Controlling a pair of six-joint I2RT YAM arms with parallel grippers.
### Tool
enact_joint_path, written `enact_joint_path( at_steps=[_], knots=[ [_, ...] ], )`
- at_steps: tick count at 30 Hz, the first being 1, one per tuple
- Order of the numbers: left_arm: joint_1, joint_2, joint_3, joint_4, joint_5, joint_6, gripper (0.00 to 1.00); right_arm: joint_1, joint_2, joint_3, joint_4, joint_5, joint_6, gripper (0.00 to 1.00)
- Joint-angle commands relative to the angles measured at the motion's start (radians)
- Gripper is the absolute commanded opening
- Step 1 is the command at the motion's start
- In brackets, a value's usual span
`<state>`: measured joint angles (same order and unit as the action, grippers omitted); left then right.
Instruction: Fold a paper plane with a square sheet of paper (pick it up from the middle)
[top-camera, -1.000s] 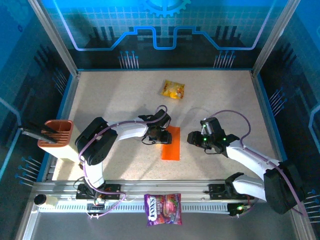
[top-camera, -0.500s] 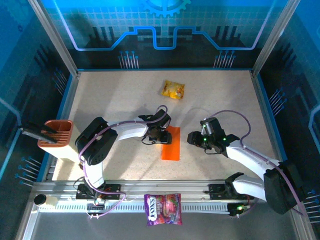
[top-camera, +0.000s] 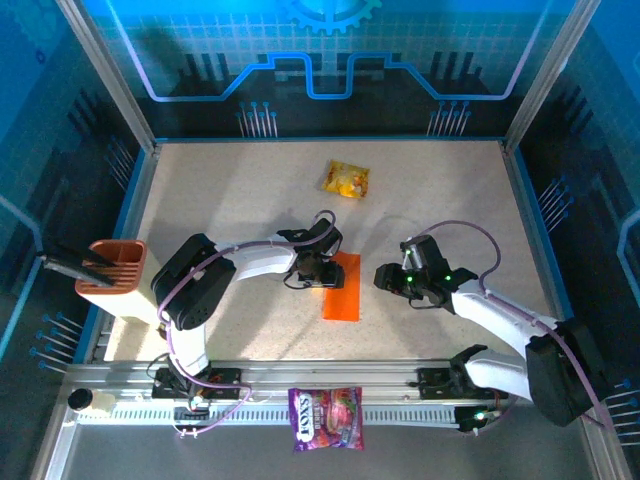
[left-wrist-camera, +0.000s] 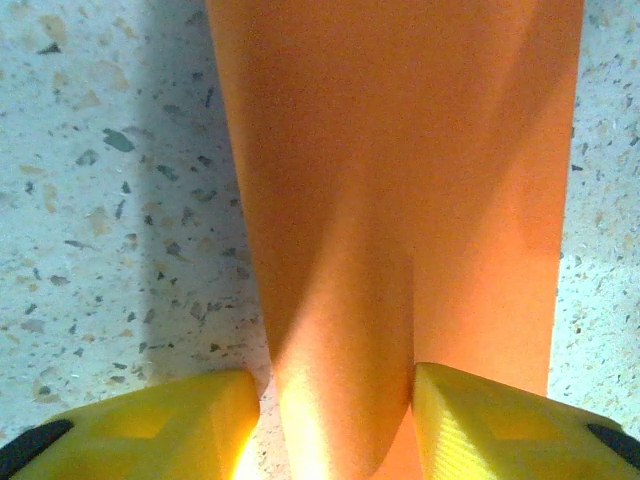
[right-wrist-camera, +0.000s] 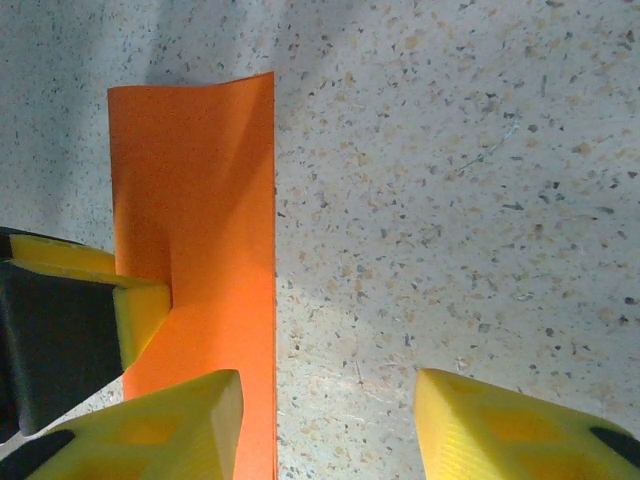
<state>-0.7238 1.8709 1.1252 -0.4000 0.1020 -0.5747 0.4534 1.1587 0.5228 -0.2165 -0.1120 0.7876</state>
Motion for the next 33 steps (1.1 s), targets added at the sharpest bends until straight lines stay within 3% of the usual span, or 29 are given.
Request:
enact_joint_path(
  at_steps=[1, 14, 22, 33],
  knots=[
    [0.027, 0.085, -0.016, 0.009, -0.102, 0.028, 0.49, 0.011, 0.009, 0.017, -0.008, 0.003, -0.008, 0.5],
    [0.026, 0.09, -0.019, 0.003, -0.108, 0.002, 0.51, 0.011, 0.01, 0.016, -0.003, -0.003, -0.009, 0.5],
    [0.026, 0.097, -0.03, 0.014, -0.11, -0.019, 0.46, 0.011, 0.015, 0.012, 0.0, -0.003, -0.008, 0.5],
    [0.026, 0.1, -0.027, 0.017, -0.104, -0.008, 0.5, 0.012, 0.029, 0.012, 0.01, -0.011, -0.007, 0.5]
  ],
)
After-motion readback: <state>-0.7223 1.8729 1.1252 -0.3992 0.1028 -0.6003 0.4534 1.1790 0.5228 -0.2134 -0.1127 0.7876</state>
